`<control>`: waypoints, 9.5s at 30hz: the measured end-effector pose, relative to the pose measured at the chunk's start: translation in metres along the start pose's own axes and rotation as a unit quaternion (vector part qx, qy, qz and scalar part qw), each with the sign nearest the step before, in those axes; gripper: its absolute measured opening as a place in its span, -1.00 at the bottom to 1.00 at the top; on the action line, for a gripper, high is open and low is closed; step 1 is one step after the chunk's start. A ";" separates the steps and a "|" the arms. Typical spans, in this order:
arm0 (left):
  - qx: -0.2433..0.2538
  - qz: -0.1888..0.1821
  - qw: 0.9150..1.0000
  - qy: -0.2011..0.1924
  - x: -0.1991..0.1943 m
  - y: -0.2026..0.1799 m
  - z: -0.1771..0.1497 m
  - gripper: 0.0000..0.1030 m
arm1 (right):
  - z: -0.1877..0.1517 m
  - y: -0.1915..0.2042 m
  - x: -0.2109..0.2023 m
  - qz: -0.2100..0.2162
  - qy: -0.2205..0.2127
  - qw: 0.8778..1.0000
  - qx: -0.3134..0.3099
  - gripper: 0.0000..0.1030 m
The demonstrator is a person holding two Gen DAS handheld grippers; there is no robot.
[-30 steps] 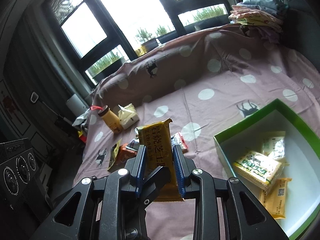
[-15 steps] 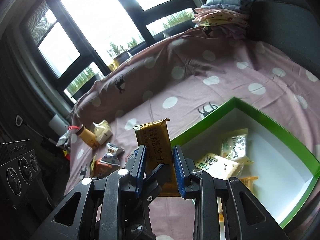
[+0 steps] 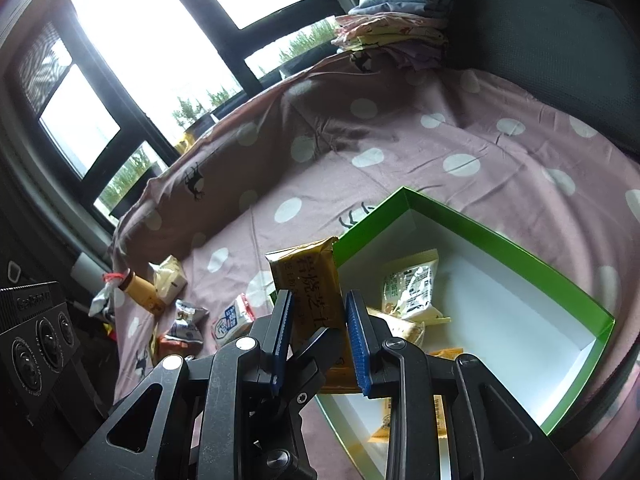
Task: Organize snacks
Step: 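Carry the yellow biscuit bar toward the green box, then lower the yellow biscuit bar into the box and open the right tool, then move the right tool back to the dark sesame snack bag, then grasp the dark sesame snack bag with the right tool and lift it, then carry the dark sesame snack bag toward the green box, then lower the sesame snack bag into the box and open the right tool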
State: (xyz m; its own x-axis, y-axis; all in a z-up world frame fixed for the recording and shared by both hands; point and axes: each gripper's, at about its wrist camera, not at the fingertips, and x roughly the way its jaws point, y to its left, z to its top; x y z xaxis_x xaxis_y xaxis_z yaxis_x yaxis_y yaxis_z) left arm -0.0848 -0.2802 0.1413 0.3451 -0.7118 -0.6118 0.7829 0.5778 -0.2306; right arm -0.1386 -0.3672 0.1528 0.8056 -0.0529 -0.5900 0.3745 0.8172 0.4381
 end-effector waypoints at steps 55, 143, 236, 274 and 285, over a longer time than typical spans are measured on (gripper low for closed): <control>-0.069 -0.082 0.985 0.134 0.069 0.014 -0.016 -0.37 | -0.003 -0.057 0.039 -0.128 0.081 0.986 0.063 -0.41; -0.379 0.157 0.908 0.083 -0.119 0.283 -0.152 0.75 | -0.106 0.146 0.174 0.060 0.253 0.957 -0.130 0.44; -0.029 0.113 0.990 -0.083 -0.081 0.045 -0.020 -0.30 | -0.025 0.083 -0.003 0.070 -0.003 0.993 -0.095 -0.06; -0.001 -0.015 0.999 0.033 0.029 -0.007 -0.003 -0.29 | -0.004 -0.023 -0.002 -0.083 0.008 0.996 0.030 -0.06; -0.016 -0.038 0.996 0.075 0.050 -0.004 -0.007 -0.29 | -0.005 -0.038 0.007 -0.114 0.028 0.992 0.043 -0.06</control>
State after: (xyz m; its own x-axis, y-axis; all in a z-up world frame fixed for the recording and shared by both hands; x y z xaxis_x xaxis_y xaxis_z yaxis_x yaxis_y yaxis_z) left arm -0.0747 -0.3150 0.1062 0.2023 -0.6875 -0.6974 0.7863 0.5385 -0.3029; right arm -0.1493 -0.3961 0.1282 0.6696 -0.1974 -0.7160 0.5839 0.7358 0.3431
